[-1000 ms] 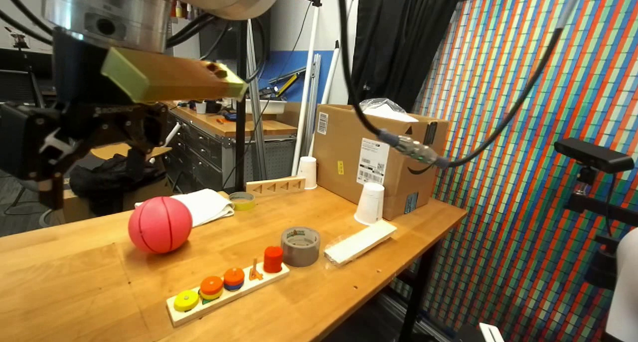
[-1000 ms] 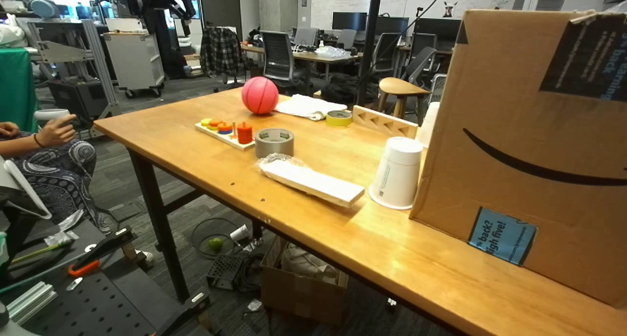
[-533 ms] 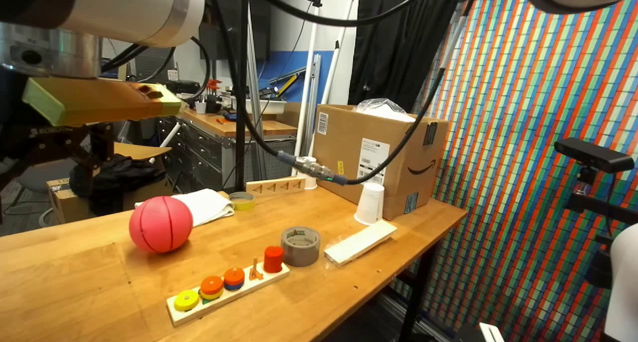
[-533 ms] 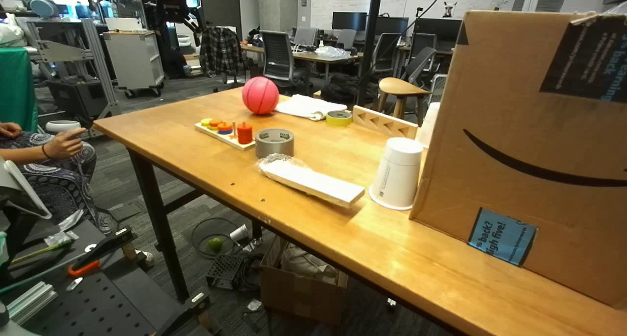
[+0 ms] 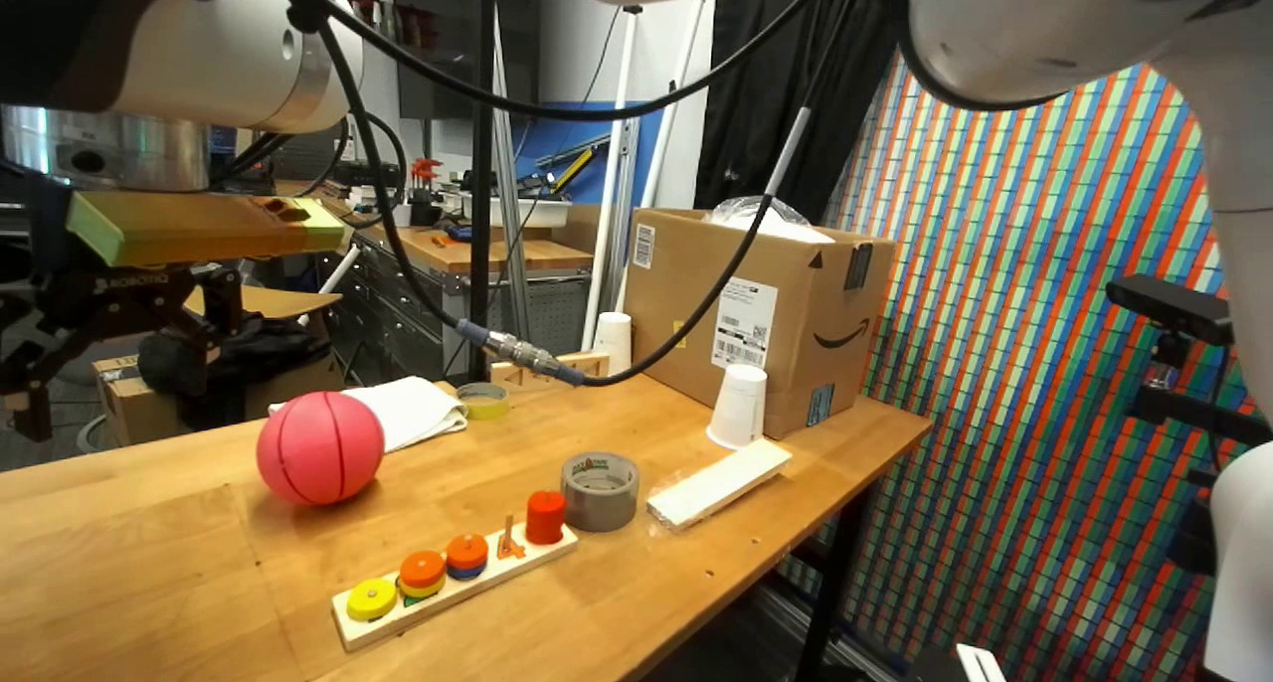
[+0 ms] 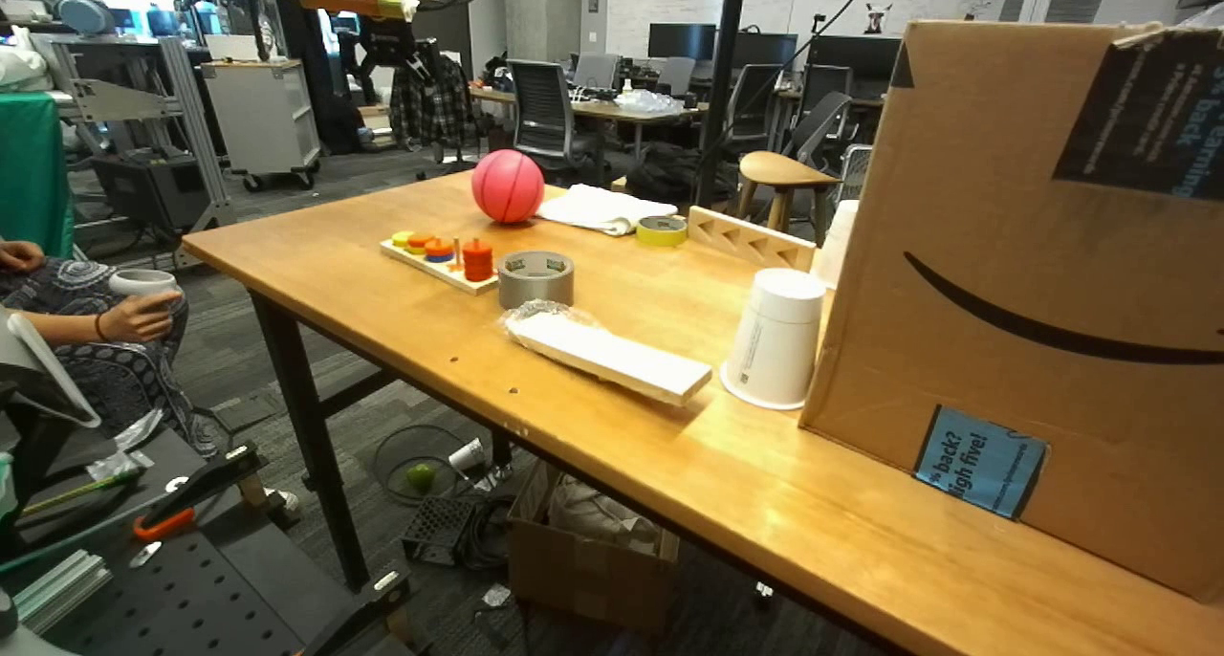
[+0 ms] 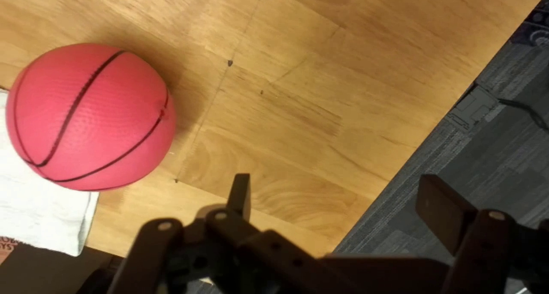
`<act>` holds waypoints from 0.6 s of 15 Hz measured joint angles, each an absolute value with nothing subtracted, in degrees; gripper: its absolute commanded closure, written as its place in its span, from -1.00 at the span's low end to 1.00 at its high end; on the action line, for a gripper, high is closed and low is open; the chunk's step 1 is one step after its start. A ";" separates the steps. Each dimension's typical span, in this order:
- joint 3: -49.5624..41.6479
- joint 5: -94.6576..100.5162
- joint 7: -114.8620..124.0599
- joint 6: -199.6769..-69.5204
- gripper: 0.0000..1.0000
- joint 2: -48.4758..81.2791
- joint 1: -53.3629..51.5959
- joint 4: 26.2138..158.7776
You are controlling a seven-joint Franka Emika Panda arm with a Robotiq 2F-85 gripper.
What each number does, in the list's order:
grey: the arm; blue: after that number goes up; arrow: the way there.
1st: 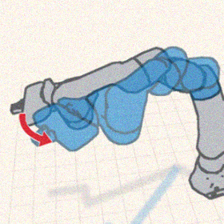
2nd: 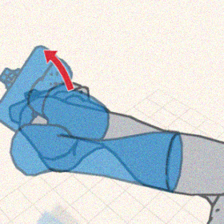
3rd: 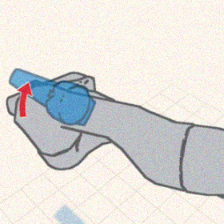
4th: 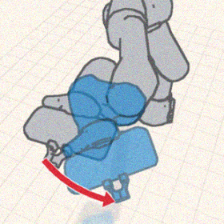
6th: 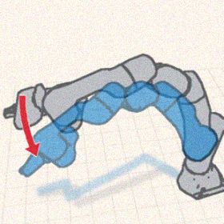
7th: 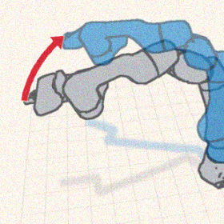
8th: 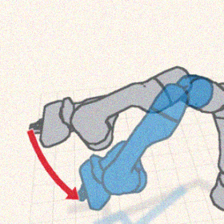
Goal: Push the basketball to the right side of the table
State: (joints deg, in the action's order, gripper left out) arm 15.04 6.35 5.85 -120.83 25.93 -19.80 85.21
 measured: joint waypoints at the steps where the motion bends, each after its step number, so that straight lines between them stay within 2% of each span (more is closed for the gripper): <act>1: 14.53 6.35 6.39 -120.04 -1.00 27.25 -19.93 83.68; 9: 12.94 4.60 10.25 -115.02 -1.00 38.02 -21.41 72.54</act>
